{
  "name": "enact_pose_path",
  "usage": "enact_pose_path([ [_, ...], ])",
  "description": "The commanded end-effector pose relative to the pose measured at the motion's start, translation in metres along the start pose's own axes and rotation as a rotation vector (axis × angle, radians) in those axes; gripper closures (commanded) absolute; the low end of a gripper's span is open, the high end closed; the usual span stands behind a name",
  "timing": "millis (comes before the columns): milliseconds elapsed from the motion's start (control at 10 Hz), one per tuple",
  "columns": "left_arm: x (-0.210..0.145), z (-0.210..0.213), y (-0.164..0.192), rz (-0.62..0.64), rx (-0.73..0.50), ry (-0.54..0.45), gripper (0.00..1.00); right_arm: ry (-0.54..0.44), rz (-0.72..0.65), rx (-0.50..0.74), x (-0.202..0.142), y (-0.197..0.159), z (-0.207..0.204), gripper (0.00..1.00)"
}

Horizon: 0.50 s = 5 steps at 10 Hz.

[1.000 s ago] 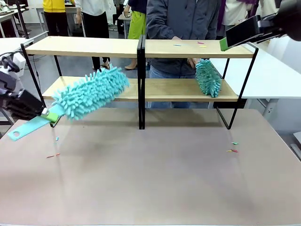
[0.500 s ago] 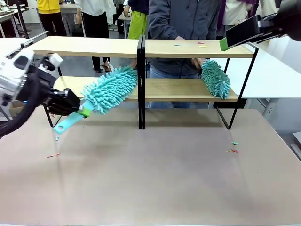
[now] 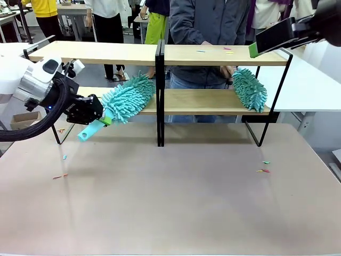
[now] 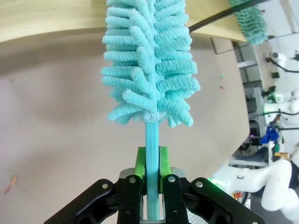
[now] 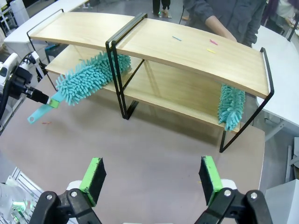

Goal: Clean the shelves.
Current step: Clean another randomly selected level of the Shelf with the Duster.

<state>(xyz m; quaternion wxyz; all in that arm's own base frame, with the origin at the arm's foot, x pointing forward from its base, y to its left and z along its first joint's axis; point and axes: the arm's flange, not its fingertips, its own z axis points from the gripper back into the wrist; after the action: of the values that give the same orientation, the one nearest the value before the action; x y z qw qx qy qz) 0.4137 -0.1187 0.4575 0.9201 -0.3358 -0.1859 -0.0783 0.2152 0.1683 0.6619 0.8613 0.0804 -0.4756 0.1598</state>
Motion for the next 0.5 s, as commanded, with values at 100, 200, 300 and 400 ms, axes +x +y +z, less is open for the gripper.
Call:
enact_pose_path([
  [100,0.007,0.010,0.002,0.072,0.079,0.003,0.87,0.002,-0.001,0.003,-0.001,0.000,-0.001,0.00],
  [200,0.005,0.016,0.004,0.117,0.120,-0.039,0.87,0.002,-0.001,0.003,-0.001,0.000,-0.001,0.00],
  [300,0.000,0.027,0.009,0.191,0.154,-0.062,0.87,0.002,-0.001,0.003,-0.001,0.000,-0.001,0.00],
  [400,-0.004,0.035,0.013,0.242,0.194,-0.093,0.87,0.002,-0.001,0.003,-0.001,0.000,-0.001,0.00],
])
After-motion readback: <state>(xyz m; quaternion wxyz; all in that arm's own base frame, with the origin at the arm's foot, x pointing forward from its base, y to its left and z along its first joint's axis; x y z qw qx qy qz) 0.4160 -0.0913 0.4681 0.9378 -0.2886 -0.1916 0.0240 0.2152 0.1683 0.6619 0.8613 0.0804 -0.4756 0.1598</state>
